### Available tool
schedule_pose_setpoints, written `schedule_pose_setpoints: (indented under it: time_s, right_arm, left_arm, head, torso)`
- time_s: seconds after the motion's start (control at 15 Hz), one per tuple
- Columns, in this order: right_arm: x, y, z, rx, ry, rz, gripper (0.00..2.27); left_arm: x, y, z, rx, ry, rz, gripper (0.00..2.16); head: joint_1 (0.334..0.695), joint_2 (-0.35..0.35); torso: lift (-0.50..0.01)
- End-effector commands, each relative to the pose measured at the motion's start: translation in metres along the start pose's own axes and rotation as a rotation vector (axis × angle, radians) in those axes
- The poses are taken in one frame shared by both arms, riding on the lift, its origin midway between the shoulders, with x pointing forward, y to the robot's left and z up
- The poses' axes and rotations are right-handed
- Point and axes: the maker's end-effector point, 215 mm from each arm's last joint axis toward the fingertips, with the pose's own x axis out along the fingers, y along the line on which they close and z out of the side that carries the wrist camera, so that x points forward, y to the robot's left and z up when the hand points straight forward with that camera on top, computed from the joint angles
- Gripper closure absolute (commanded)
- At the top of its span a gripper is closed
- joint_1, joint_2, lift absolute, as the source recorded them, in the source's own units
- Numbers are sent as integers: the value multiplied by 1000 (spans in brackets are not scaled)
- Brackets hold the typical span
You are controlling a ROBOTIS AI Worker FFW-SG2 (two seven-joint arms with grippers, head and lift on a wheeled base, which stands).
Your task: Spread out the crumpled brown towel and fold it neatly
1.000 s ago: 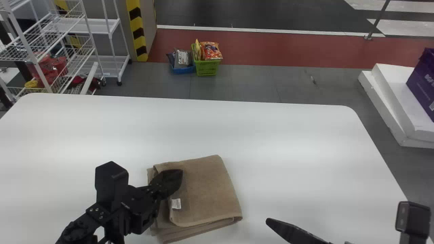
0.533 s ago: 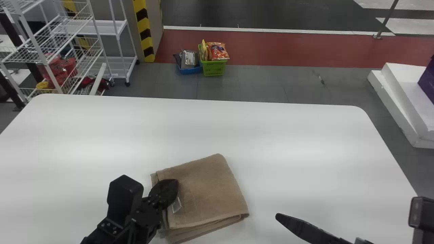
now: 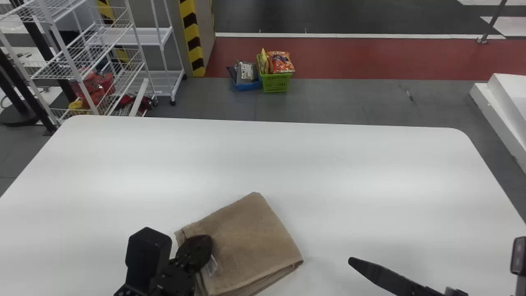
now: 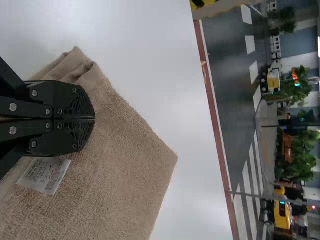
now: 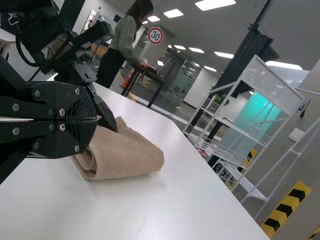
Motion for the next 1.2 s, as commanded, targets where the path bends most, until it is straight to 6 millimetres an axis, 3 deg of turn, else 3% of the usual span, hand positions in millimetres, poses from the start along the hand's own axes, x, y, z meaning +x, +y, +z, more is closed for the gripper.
schedule_pose_setpoints:
  time_s: [0.0, 0.27, 0.4, 0.6, 0.8, 1.13]
  right_arm:
    - [2, -7, 2, 2, -8, -3, 1895]
    - [2, -22, -5, 33, -16, -10, 1895]
    - [6, -24, -9, 58, -11, 11, 1895]
    - [17, -20, -23, 76, 21, 27, 1895]
    - [32, -23, -42, 59, 79, 2, 1895]
    - [70, -31, -55, -15, 175, -66, 1895]
  left_arm:
    - [-18, 1, 0, -37, -5, 5, 2135]
    - [-39, 1, 47, -77, -99, -23, 2135]
    - [-36, 14, 61, -75, -127, -4, 2135]
    - [-17, 39, 65, -63, -148, 30, 2135]
    - [-1, 50, 56, -56, -127, 40, 2135]
    - [2, 61, 46, -43, -106, 43, 2135]
  head:
    - [695, 58]
    - [695, 59]
    - [695, 53]
    - [695, 74]
    - [695, 114]
    - [695, 192]
  torso:
    - [-126]
    - [-126]
    - [-126]
    - [-126]
    - [-126]
    - [-126]
